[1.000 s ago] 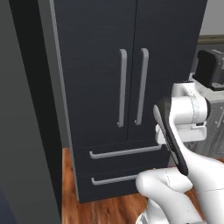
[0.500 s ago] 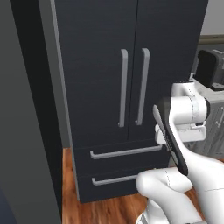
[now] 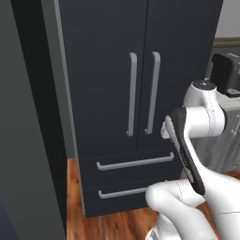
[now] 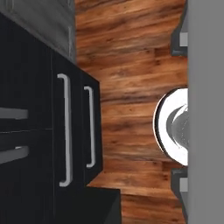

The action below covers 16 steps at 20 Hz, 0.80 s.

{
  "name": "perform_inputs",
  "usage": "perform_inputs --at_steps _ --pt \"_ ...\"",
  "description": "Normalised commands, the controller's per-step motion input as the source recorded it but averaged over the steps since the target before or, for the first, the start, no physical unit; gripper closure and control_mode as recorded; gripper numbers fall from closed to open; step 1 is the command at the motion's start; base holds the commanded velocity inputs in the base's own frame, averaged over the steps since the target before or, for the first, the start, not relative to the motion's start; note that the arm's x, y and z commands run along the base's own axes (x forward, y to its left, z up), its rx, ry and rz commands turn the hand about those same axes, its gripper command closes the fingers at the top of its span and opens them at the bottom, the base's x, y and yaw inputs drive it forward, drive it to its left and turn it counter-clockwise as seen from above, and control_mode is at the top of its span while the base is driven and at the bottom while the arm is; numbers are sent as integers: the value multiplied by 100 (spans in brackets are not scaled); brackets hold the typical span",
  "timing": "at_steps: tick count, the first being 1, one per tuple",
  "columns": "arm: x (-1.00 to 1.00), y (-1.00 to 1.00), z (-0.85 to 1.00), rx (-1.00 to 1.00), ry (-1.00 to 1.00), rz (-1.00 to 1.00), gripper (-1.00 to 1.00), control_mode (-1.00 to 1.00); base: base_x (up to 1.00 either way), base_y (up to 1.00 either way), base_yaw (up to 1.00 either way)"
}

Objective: Place one of the steaks on the plate and the other in the bowl. Then place the bowl in the fridge.

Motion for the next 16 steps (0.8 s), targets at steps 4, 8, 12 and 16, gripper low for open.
perform_inputs --at_steps 4,8,12,16 --pt "95 -7 30 -1 -45 11 -100 -100 0 0 0" --pt "95 -9 10 -1 -24 0 -100 -100 0 0 0" --pt "45 -3 0 0 -5 -1 -100 -100 0 0 0" --pt "42 -1 0 0 0 0 -100 -100 0 0 0"
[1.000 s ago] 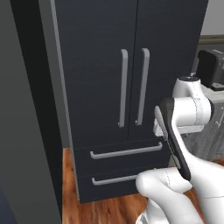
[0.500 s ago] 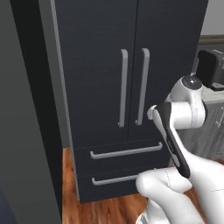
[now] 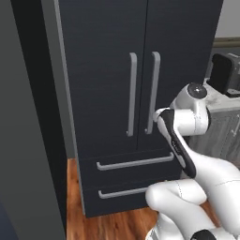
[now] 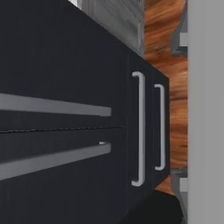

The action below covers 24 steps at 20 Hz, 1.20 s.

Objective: Place one of the steaks on the plate and the other in the bowl. Then place the bowl in the fridge.

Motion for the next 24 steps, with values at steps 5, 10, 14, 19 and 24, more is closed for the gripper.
perform_inputs --at_steps 5,10,14,19,24 --pt "100 -4 0 0 0 0 -100 -100 0 0 0" --pt "65 -16 0 0 0 0 -100 -100 0 0 0" --pt "40 -24 0 0 0 0 -100 -100 0 0 0" --pt "41 0 -3 0 -1 0 -100 -100 0 0 0" --pt "51 0 -7 0 0 0 -100 -100 0 0 0"
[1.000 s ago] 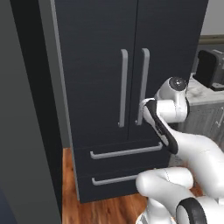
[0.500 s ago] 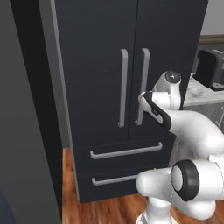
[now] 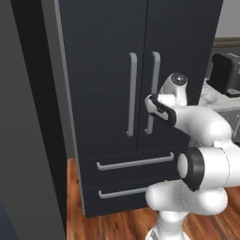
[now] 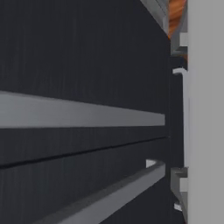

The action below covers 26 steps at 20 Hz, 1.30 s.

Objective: Place one of the steaks on the plate and the other in the bowl. Then place the bowl in the fridge.

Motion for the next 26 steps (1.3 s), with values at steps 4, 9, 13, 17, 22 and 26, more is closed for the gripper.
perform_inputs --at_steps 4,9,13,17,22,26 --pt "52 0 0 0 0 0 -100 -100 0 0 0" --pt "48 0 -6 0 0 0 -100 -100 0 0 0" --pt "42 0 -23 0 0 0 -100 -100 0 0 0" --pt "44 0 -23 0 -5 0 -100 -100 0 0 0" --pt "47 0 0 0 -1 0 -100 -100 0 0 0" --pt "37 -3 -1 0 0 0 -100 -100 0 0 0"
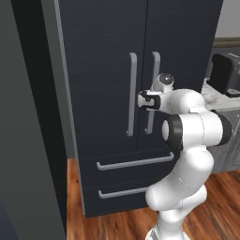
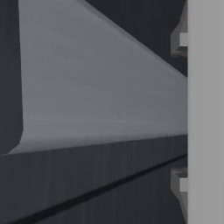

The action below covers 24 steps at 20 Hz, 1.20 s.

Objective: Place one of the steaks on the plate and the other in the bowl. Then place the bowl in the fridge.

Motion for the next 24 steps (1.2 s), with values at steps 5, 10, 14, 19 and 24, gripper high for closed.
perform_inputs --at_steps 5,10,14,19,24 --pt "40 -18 -1 0 -1 5 -100 -100 0 0 0" --pt "13 0 0 0 0 0 100 -100 0 0 0" --pt "-1 -20 1 0 1 -8 100 -100 0 0 0" --pt "-60 -46 17 1 -8 -5 100 -100 0 0 0" --pt "-83 -45 26 2 -11 0 100 -100 0 0 0"
